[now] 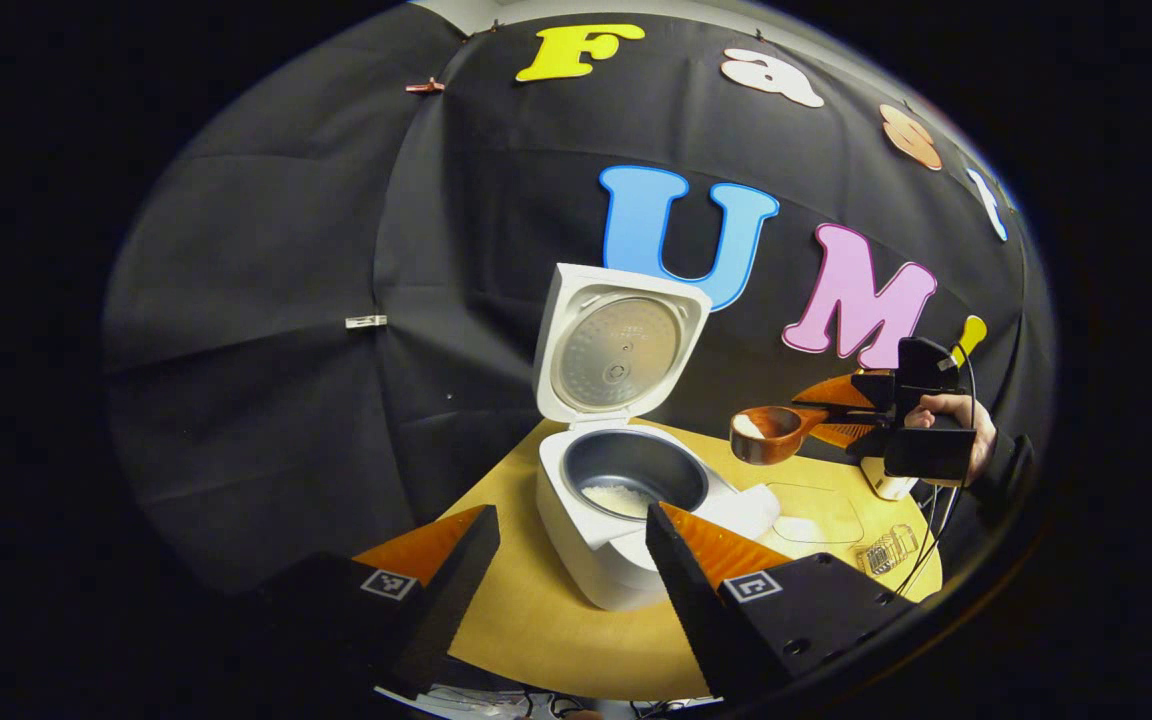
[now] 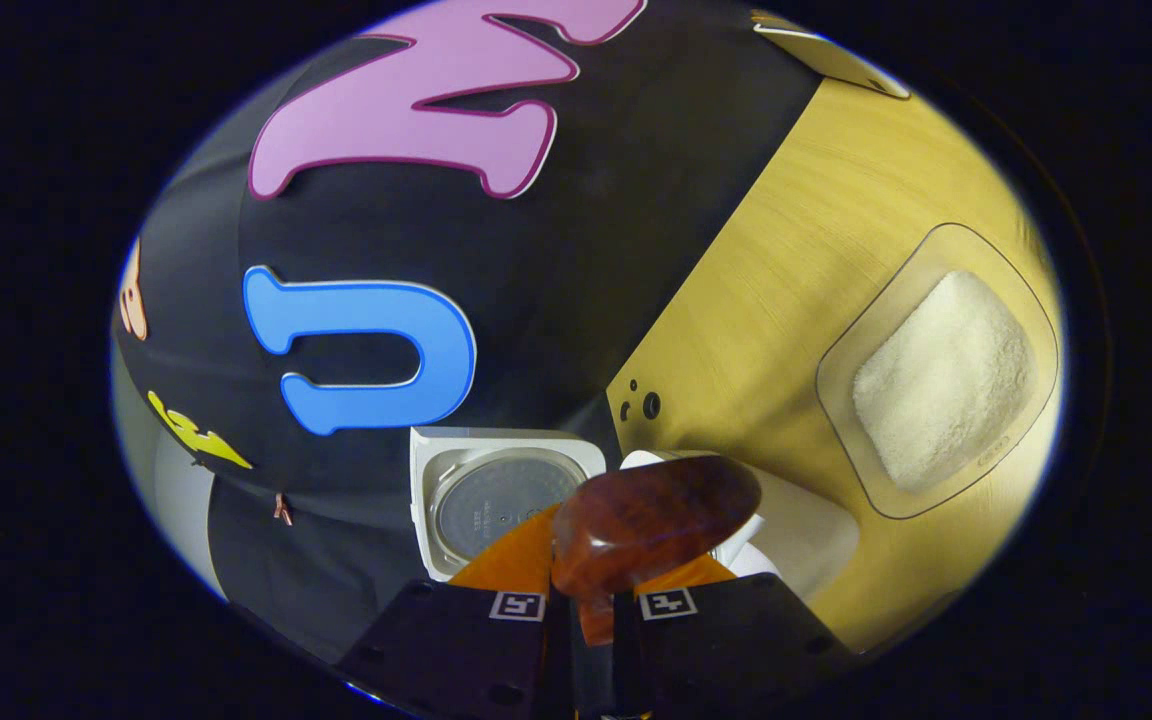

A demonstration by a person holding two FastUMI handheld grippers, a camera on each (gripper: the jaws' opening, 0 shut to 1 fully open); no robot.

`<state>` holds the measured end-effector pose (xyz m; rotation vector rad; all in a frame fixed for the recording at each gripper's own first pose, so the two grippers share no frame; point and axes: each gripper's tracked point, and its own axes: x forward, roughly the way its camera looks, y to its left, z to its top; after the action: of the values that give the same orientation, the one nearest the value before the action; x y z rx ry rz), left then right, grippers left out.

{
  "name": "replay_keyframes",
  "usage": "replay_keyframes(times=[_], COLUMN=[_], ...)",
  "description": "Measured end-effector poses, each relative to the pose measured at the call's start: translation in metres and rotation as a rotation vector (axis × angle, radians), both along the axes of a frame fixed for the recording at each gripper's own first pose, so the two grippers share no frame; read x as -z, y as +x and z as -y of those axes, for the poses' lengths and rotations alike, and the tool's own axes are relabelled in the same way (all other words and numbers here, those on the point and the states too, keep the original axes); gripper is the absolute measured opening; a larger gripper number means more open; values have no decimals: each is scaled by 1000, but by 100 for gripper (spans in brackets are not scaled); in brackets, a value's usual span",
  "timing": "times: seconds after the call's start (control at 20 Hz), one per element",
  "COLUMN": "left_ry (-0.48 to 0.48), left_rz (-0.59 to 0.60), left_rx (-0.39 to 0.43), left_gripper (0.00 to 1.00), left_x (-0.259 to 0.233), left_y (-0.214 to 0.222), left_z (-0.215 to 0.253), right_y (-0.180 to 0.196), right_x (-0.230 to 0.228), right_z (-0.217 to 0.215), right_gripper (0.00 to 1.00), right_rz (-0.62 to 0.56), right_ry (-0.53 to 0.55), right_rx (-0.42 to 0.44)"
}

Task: Close the left gripper, press the button to open the rice cooker; take a wooden spoon from the chopstick holder with the right hand, scoop a spoonful of rice and pour it into the rice cooker, then put the wooden spoon back into the chopstick holder.

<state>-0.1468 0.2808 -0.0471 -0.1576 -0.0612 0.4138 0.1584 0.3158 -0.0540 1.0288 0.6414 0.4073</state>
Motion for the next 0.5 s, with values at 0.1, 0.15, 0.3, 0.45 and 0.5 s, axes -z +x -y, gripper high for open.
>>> replay_keyframes(times=[0.1,0.15,0.3,0.45,0.5], left_ry=[-5,-8,-24,-39,-42], left_rz=[-1,-1,0,-5,-6], left_rx=[-17,-27,-52,-73,-78], left_gripper=[91,95,95,91,95], left_x=[2,2,6,9,10], left_y=[-4,-6,-10,-12,-12], left_z=[-6,-10,-20,-24,-26], right_y=[5,7,12,18,17], right_x=[3,2,0,2,2], right_z=[-14,-23,-48,-75,-82], right_gripper=[19,19,19,19,19], right_rz=[48,78,167,230,250], right_ry=[-93,-134,-259,-346,-374], right_rx=[-22,-38,-94,-138,-148])
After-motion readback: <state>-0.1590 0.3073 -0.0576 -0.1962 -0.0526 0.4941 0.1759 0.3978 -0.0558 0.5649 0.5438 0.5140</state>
